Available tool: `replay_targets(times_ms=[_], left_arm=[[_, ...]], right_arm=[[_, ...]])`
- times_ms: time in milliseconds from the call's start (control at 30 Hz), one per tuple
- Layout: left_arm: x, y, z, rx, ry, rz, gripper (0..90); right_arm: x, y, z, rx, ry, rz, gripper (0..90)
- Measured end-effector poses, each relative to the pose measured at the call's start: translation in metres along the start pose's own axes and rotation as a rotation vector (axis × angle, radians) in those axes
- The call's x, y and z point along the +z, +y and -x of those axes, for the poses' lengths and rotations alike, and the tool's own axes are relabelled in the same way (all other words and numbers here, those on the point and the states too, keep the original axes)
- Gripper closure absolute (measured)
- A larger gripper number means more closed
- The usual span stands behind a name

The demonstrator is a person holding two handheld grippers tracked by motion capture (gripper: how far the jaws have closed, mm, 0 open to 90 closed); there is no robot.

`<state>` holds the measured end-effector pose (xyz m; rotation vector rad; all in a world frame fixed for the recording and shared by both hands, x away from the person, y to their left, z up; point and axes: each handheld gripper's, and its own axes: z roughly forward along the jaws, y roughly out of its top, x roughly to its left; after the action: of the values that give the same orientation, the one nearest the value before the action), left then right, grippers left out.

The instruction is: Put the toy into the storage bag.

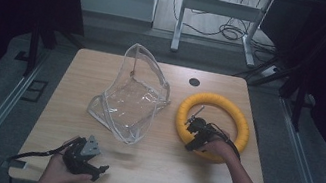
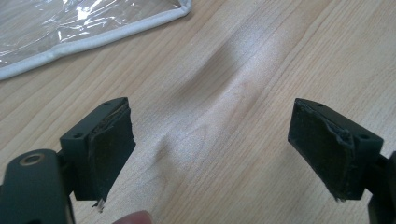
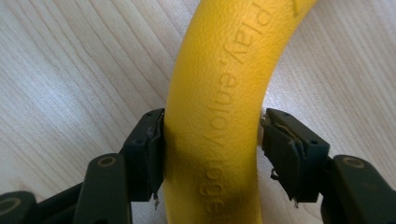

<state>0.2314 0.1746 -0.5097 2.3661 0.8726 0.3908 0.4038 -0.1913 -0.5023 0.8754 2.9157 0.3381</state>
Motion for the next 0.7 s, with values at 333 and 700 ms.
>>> replay_targets(times_ms=[333, 700], left_arm=[[0.0003, 0.0000, 0.0004, -0.001, -0.003, 0.000, 14.2], [0.0008, 0.0000, 0.0001, 0.002, 0.000, -0.002, 14.2]], right_arm=[[0.0007, 0.0044, 0.0001, -0.003, 0.033, -0.025, 49.7], [-0.0082, 0.0096, 0.0031, -0.005, 0.037, -0.043, 50.4]])
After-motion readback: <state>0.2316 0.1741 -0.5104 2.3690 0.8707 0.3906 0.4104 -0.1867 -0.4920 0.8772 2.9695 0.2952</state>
